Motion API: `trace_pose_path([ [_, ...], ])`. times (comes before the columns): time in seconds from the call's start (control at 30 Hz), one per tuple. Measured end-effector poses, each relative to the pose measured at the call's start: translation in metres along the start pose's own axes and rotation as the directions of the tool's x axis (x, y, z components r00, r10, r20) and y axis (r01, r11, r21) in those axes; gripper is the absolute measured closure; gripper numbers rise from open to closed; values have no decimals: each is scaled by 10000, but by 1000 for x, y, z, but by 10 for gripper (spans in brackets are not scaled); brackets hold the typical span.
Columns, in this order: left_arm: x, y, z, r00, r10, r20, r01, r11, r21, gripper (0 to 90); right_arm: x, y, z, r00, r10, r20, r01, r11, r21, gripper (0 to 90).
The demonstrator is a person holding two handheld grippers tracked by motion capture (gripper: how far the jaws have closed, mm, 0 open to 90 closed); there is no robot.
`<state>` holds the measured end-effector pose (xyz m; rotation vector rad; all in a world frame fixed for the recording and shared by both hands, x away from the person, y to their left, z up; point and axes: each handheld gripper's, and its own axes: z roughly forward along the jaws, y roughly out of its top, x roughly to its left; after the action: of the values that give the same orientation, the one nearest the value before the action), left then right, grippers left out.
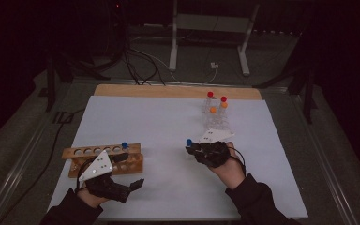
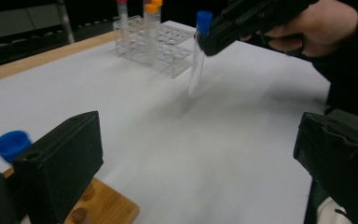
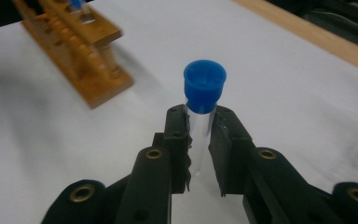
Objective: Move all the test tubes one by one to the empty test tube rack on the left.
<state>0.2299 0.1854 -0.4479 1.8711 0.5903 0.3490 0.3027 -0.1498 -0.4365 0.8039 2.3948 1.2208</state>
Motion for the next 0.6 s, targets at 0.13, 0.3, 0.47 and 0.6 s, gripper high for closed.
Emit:
trace_pose_path([
  [0.13, -2, 3, 3, 9999, -4, 158, 4, 10000, -15, 22, 10, -3, 3, 9992, -122, -378, 125, 9999, 86, 766],
  [0.3, -5, 8, 10, 9989, -17, 478, 22, 9999, -101, 29, 26, -5, 6, 9961, -402, -782, 424, 9988, 259, 766],
  [0.47, -9, 14, 18, 9966, -23, 818, 35, 9999, -138, 37, 39, -7, 8, 9919, -583, -1133, 626, 9974, 347, 766],
  [0.6, -13, 20, 27, 9944, 148, 1045, -131, 9998, -165, 59, 45, -8, 9, 9884, -674, -1358, 727, 9967, 349, 766],
])
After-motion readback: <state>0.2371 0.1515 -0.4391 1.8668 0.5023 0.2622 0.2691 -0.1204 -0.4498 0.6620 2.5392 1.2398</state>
